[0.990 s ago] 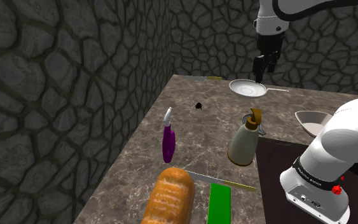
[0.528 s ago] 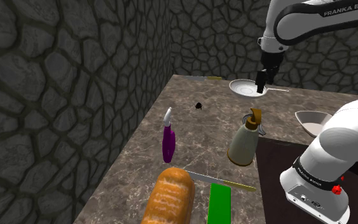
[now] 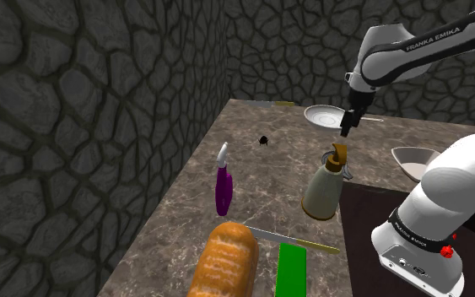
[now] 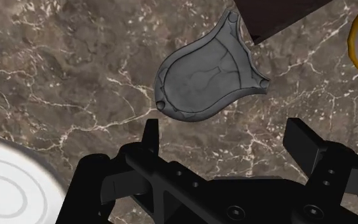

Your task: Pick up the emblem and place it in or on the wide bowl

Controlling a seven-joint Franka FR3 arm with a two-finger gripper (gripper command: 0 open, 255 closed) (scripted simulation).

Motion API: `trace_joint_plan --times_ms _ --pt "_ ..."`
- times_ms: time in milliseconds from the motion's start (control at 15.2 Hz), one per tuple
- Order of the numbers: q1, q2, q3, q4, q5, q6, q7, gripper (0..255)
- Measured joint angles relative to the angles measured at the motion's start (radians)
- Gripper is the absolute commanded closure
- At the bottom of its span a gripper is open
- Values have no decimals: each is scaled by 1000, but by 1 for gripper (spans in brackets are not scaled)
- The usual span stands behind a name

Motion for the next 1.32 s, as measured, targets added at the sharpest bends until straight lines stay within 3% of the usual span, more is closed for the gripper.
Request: trace_joint_plan --times_ms 330,594,1122,1320 --pt "13 182 -152 -20 32 221 -159 0" --pt "79 347 -268 11 153 356 -326 0" --pt "155 510 -319 5 328 502 -469 0" --pt "161 519 -319 4 344 511 -478 0"
